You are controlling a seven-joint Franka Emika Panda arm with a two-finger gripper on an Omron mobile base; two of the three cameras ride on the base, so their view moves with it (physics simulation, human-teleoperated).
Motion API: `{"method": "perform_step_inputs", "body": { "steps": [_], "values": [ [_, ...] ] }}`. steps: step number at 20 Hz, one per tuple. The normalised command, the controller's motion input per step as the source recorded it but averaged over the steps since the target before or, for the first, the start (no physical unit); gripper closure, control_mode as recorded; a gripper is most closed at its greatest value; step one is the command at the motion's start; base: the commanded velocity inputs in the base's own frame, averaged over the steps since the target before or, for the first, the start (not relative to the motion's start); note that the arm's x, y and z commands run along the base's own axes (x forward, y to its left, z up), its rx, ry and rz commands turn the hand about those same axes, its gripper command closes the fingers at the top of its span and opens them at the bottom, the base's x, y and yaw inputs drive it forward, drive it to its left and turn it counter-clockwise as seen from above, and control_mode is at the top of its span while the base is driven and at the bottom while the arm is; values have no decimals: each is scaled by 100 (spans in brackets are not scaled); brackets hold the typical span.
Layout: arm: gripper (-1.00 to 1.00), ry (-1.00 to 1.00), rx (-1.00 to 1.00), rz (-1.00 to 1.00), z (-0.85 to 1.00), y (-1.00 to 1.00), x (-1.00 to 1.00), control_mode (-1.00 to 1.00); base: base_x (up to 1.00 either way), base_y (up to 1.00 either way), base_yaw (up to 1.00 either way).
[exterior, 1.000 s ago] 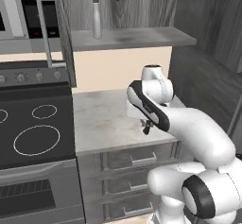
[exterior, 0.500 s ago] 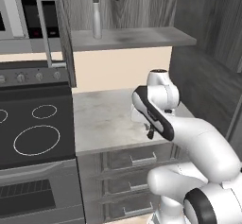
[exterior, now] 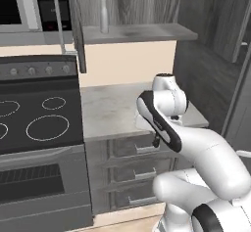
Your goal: Move the cutting board and knife to the sink. Then move spray from the cabinet to the counter.
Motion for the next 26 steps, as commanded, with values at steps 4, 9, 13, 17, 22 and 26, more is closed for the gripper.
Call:
{"method": "perform_step_inputs", "body": {
  "steps": [4, 9, 13, 17, 22, 26],
  "values": [
    [100, 0, 0, 0, 0, 0, 0, 100, -69, 26, 13],
    [100, 0, 0, 0, 0, 0, 0, 100, -88, 27, 29],
    [100, 0, 0, 0, 0, 0, 0, 100, -89, 40, 70],
    [100, 0, 0, 0, 0, 0, 0, 100, -68, 54, 81],
    [100, 0, 0, 0, 0, 0, 0, 100, -68, 61, 81],
    [100, 0, 0, 0, 0, 0, 0, 100, -69, 66, 79]
  ]
}}
